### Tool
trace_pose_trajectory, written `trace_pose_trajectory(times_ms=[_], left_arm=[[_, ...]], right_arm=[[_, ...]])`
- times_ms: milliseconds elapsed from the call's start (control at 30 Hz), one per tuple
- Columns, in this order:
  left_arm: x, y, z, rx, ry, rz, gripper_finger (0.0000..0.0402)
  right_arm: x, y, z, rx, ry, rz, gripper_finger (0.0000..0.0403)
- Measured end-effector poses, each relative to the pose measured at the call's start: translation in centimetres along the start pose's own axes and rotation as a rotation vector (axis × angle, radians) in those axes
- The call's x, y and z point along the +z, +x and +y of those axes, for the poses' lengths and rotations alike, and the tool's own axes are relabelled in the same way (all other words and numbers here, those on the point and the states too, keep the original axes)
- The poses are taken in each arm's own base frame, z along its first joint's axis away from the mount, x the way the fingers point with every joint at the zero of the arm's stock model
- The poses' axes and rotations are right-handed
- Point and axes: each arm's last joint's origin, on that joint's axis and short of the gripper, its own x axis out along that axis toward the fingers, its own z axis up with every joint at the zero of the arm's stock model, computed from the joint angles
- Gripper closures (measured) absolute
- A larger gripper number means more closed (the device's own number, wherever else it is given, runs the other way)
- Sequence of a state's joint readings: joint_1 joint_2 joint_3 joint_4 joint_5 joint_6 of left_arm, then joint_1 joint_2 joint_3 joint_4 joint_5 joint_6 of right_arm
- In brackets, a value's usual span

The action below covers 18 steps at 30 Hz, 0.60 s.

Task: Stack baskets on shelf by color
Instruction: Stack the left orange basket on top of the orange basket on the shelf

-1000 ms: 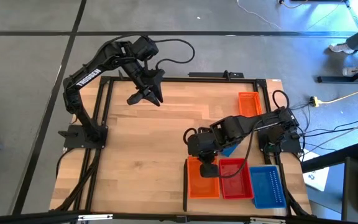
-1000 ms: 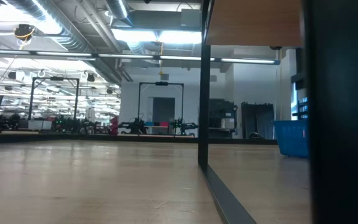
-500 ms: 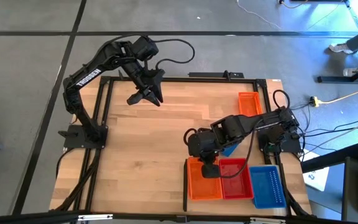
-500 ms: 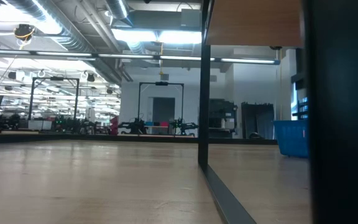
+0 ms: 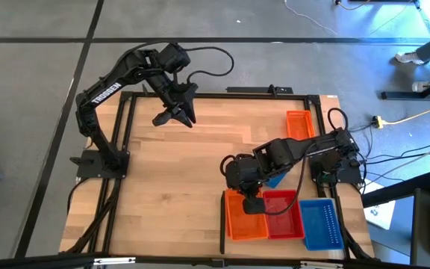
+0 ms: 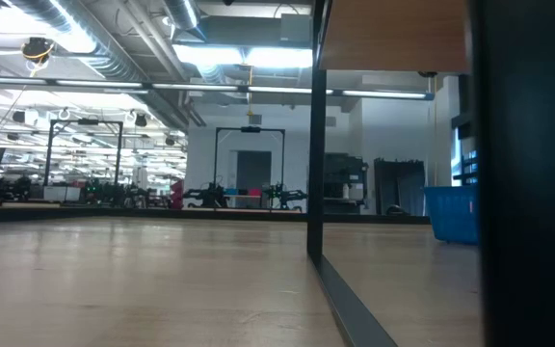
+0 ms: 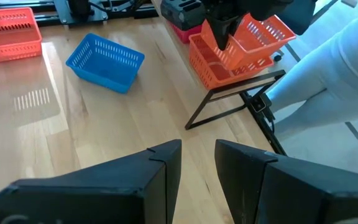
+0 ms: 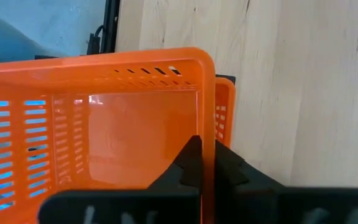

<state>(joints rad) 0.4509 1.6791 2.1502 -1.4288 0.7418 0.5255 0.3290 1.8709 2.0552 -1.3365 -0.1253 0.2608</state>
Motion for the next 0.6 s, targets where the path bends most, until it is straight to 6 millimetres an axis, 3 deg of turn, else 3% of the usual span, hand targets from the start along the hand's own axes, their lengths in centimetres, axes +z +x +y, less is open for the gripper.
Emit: trace_pose_trajectory(times_ms=[233, 600], left_arm=[[0.0, 0.0, 0.0, 0.0, 0.0, 0.0, 0.0312], [0.0, 0.0, 0.01, 0.0, 0.0, 0.0, 0.0312]], right_arm=[[-0.01, 0.0, 0.06, 0.022, 0.001, 0.005, 0.0367], [0.05, -0.05, -0.17, 0.069, 0.039, 0.017, 0.0364]])
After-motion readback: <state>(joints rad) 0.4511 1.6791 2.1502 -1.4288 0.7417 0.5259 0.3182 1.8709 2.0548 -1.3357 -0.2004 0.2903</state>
